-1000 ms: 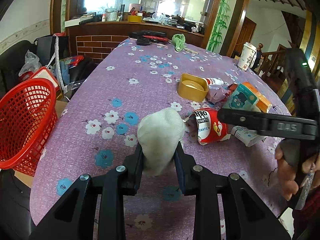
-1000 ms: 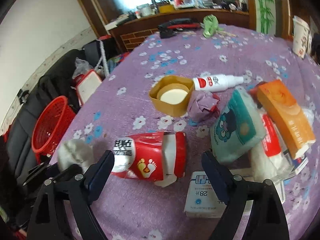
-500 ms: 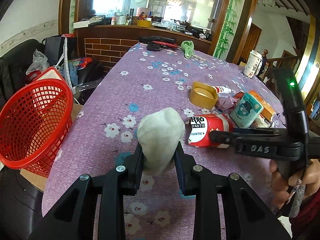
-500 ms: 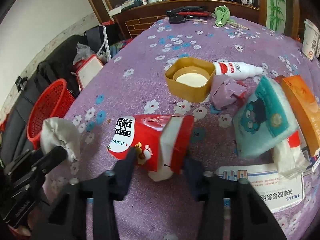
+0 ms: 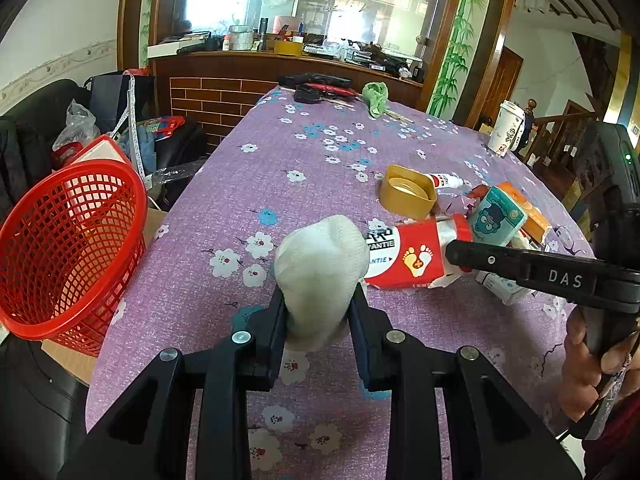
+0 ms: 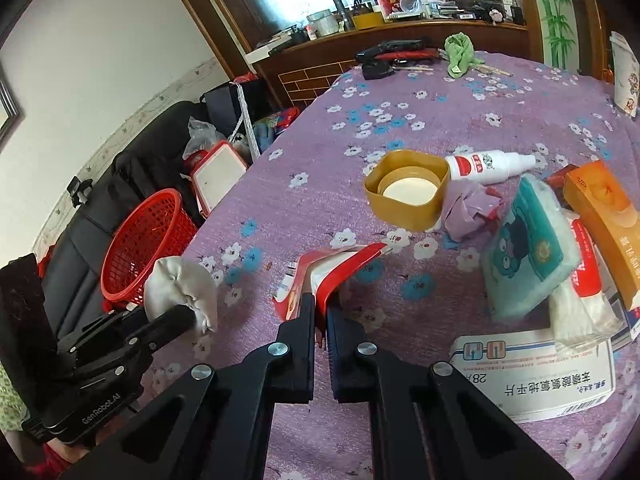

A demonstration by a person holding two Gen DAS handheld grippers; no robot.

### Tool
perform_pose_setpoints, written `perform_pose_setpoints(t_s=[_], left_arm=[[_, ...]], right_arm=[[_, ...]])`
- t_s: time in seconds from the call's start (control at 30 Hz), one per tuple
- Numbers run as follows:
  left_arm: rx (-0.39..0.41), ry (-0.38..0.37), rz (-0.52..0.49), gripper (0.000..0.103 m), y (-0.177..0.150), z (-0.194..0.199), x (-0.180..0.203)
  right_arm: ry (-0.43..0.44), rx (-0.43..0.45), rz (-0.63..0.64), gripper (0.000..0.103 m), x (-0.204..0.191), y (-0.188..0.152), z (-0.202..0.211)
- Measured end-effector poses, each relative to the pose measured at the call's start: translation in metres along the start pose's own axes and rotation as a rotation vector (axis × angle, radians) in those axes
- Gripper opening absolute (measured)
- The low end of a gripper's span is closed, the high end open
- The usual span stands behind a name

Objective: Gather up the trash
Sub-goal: 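Carry sock and red package over the red basket and open both grippers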

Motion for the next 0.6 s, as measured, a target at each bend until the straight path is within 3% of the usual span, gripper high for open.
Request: perform_pose_setpoints(t_s=[0.6], left_arm=[[0.04, 0.028, 0.0, 0.028, 0.018, 0.02, -0.014]], right_arm=[[0.028, 0.069, 0.05, 0.005, -0.03, 0.021, 0.03]])
Point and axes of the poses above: each gripper's, at about its wrist camera, not at the fingertips, and z roughly against the way its jaws point, x to its right, y to its top, the point moved 4 cm from there along -z, roughly the way its jaws point, and after that the axes turned 2 degrees about -x, right-handed, at the moved point
